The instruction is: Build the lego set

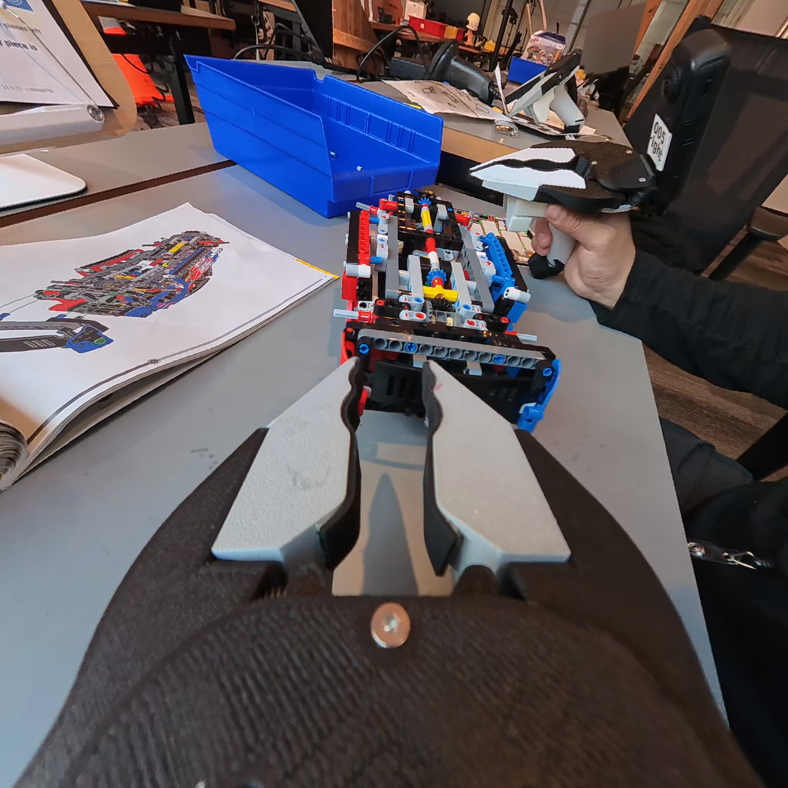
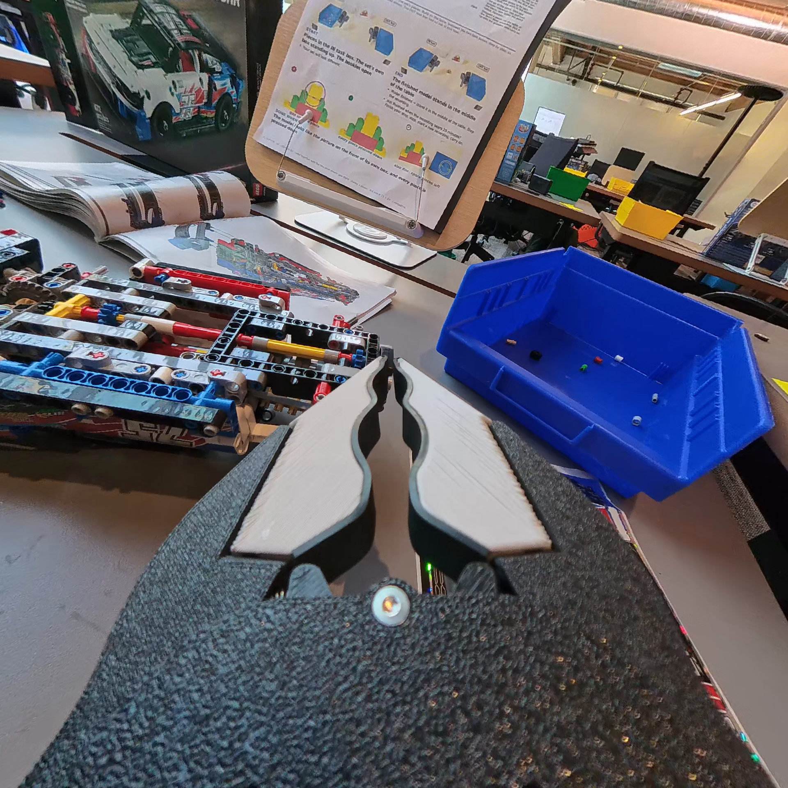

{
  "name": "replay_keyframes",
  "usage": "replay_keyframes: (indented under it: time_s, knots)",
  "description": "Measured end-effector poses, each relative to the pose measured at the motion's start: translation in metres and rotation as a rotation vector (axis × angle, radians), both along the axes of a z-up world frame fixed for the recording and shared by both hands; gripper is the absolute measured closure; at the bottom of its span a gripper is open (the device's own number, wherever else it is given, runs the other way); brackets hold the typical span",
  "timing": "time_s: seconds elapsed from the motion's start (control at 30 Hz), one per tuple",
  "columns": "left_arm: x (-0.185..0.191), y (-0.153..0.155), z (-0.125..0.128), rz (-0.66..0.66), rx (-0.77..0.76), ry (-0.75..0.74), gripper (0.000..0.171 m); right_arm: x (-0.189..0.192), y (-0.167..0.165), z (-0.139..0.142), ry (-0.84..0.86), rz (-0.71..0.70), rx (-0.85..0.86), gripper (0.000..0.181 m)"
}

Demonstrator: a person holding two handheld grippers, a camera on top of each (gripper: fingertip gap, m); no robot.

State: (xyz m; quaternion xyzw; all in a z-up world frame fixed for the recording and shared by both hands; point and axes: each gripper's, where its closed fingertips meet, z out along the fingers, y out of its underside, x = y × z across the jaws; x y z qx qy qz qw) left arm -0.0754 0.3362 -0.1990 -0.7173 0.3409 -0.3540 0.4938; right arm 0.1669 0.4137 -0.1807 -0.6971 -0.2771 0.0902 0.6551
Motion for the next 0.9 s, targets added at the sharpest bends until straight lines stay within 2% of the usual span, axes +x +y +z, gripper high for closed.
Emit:
replay_keyframes:
  time_s: [0.27,0.43,0.53,0.63,0.7,0.8,0.9]
  knots:
    - [-0.011,0.011,0.005,0.081,0.017,-0.014,0.145,0.0,0.0,0.0,0.0,-0.001,-0.001,0.179]
    - [-0.042,0.039,0.002,0.318,0.035,0.04,0.123,0.0,0.001,0.0,-0.002,-0.004,-0.003,0.179]
    - [-0.052,0.049,0.006,0.387,-0.026,0.044,0.104,0.001,0.001,0.0,0.005,-0.005,-0.001,0.179]
    - [-0.058,0.064,0.032,0.4,-0.02,0.069,0.097,0.002,0.0,0.001,0.013,-0.004,0.0,0.179]
    - [-0.055,0.081,0.048,0.367,-0.052,0.137,0.083,0.002,0.0,0.002,0.017,-0.002,0.002,0.179]
    - [-0.054,0.128,0.073,0.37,-0.056,0.262,0.083,0.001,-0.001,0.002,0.022,0.004,0.003,0.18]
    - [-0.032,0.165,0.068,0.262,-0.139,0.381,0.082,0.001,-0.002,0.003,0.028,0.008,0.005,0.18]
